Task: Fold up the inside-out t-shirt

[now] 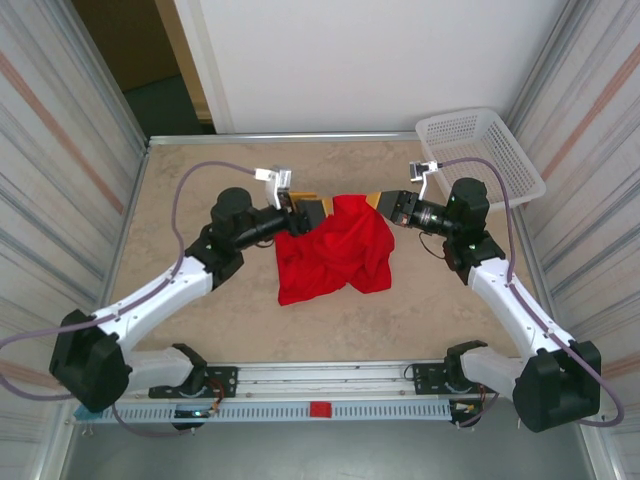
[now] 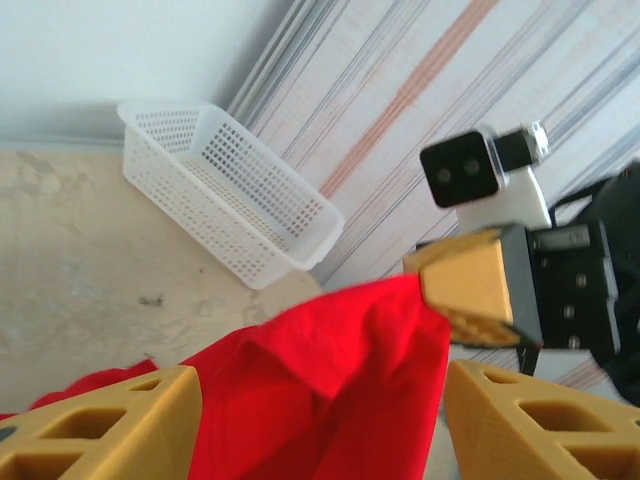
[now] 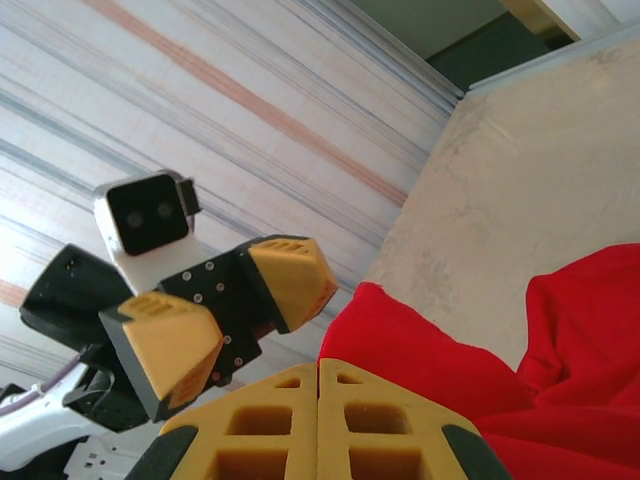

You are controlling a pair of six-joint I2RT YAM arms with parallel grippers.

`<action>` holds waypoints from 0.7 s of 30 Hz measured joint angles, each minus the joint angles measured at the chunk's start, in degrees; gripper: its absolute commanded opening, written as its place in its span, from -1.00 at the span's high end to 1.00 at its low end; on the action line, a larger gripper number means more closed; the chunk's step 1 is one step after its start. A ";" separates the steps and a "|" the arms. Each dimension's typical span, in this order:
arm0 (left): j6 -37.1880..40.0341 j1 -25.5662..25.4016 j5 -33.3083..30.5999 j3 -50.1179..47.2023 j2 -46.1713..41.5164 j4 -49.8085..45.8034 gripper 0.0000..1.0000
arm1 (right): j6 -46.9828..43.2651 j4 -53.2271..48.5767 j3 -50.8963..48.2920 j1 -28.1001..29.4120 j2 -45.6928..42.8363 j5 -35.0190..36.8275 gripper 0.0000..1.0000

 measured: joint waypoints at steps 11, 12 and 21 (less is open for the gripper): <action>-14.21 -4.17 -2.19 1.11 4.90 0.81 -0.31 | -0.04 -0.04 0.00 0.00 0.07 0.07 1.00; -14.78 -4.48 -2.67 1.09 4.85 0.81 -0.31 | -0.04 -0.04 0.00 0.00 0.11 0.07 1.00; -17.33 -5.95 -5.20 0.90 5.07 2.19 -0.28 | -0.04 -0.02 0.00 0.00 0.28 0.26 1.00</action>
